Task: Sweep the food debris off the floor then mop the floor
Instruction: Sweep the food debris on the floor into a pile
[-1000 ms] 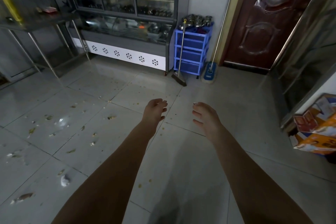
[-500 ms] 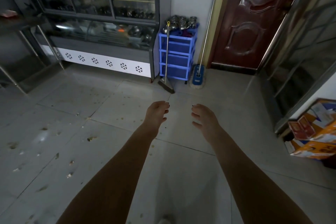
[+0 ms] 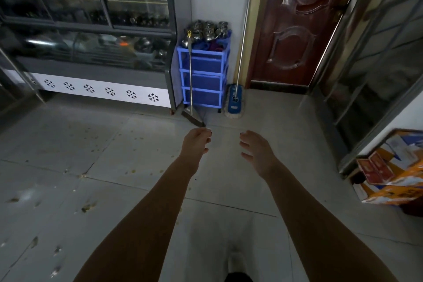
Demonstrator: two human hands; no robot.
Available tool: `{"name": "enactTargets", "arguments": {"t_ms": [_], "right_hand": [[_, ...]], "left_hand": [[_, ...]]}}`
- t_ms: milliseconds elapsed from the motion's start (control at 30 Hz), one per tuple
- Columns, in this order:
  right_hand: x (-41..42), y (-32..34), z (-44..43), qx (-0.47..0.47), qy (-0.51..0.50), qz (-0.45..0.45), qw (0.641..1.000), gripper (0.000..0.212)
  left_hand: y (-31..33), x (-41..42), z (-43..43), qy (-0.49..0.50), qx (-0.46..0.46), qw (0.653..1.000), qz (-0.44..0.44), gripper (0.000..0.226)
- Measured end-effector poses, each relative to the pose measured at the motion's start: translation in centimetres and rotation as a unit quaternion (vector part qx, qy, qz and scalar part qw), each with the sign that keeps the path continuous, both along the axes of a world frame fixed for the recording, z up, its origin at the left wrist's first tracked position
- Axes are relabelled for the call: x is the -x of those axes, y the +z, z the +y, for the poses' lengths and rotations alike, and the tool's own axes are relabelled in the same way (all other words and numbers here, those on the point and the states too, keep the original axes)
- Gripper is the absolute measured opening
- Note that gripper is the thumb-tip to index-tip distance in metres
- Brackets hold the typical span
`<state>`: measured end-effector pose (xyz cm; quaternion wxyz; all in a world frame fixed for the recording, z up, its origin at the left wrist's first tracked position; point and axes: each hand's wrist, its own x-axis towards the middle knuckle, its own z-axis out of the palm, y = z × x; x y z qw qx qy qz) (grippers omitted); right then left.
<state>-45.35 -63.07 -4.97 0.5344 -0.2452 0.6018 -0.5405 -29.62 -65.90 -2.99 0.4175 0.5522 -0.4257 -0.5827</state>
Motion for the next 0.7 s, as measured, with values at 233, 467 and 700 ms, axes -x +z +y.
{"name": "enactTargets", "arguments": {"t_ms": [233,467,700], "right_hand": [[6.3,-0.6,-10.6,0.004,-0.001,0.002,1.000,0.042],[13.7,0.2,-22.3,-0.018,0.032,0.034,0.999,0.031],[17.3,-0.5,-32.4,-0.017,0.072,0.057,0.996,0.036]], "left_hand": [[-1.0,6.6,-10.6,0.003,0.016,1.000,-0.017,0.006],[-1.0,13.0,-22.1,0.059,-0.019,0.998,0.006,0.008],[-1.1,16.5,-30.6,0.074,-0.025,0.997,0.005,0.018]]}}
